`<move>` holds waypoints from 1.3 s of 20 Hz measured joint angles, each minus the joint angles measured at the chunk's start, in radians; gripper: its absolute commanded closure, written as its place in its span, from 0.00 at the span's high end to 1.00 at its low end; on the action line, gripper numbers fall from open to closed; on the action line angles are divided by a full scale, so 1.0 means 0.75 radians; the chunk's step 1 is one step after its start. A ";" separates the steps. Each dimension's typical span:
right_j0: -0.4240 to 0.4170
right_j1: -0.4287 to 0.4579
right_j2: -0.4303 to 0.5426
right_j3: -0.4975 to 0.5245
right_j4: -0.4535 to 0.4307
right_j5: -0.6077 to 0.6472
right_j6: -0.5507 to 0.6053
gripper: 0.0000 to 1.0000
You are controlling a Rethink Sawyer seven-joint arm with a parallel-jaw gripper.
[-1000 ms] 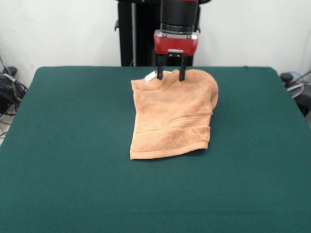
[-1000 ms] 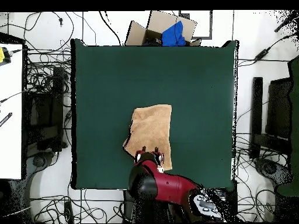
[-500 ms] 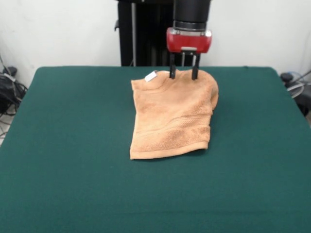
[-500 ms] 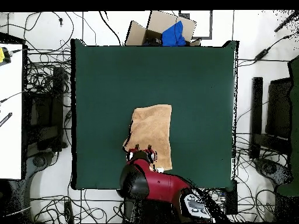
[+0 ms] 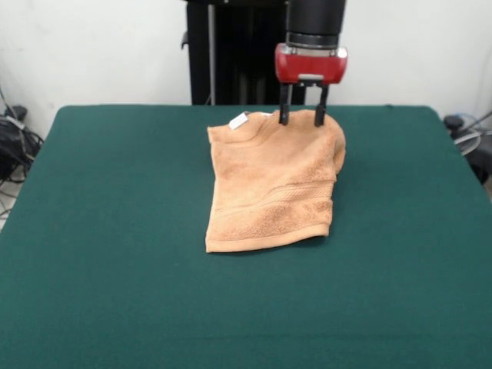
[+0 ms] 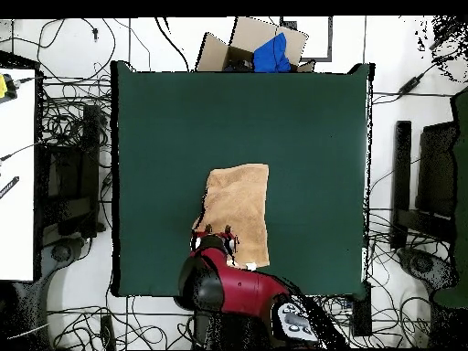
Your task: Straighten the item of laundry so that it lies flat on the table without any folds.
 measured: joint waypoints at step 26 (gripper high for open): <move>0.099 0.038 0.001 0.008 0.097 0.000 0.000 1.00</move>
